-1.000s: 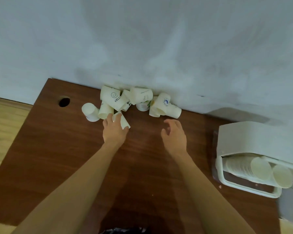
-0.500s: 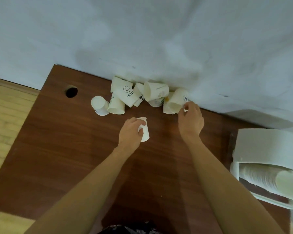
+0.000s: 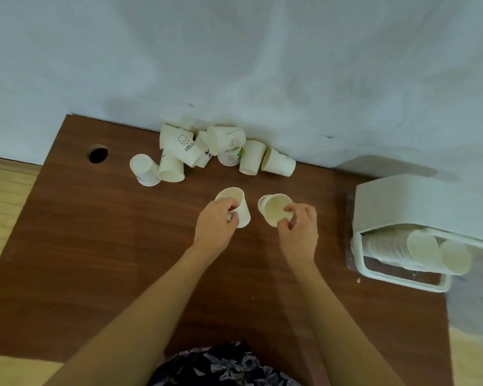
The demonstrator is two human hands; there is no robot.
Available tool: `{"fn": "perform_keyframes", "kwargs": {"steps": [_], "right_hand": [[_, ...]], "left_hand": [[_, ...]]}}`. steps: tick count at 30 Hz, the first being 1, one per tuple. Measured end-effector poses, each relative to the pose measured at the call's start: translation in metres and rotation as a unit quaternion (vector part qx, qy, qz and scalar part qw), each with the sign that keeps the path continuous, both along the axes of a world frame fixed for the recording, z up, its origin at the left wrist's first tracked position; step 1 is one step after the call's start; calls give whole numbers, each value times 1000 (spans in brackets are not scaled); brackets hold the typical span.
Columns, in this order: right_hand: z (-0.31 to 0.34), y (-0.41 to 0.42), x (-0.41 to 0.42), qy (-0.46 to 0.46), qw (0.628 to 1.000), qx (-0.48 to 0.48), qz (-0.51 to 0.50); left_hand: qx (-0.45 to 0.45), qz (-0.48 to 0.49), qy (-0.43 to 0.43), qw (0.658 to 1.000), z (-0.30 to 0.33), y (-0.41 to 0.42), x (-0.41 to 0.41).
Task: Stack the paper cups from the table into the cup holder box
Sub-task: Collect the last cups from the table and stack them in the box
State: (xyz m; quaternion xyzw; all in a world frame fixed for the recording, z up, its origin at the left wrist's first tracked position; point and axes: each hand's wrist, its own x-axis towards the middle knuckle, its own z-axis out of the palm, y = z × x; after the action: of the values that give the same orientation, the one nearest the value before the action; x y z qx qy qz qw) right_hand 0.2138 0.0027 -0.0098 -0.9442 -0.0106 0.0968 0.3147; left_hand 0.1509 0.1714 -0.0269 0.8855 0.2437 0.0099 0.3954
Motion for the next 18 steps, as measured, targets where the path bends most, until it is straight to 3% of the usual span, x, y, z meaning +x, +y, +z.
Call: {"fn": "perform_keyframes", "kwargs": {"steps": [10, 18], "right_hand": [[17, -116, -57, -9, 999, -9, -31], [23, -239, -77, -72, 994, -21, -77]], "left_hand": [[37, -112, -60, 991, 32, -102, -15], [46, -177, -100, 978, 56, -205, -7]]}}
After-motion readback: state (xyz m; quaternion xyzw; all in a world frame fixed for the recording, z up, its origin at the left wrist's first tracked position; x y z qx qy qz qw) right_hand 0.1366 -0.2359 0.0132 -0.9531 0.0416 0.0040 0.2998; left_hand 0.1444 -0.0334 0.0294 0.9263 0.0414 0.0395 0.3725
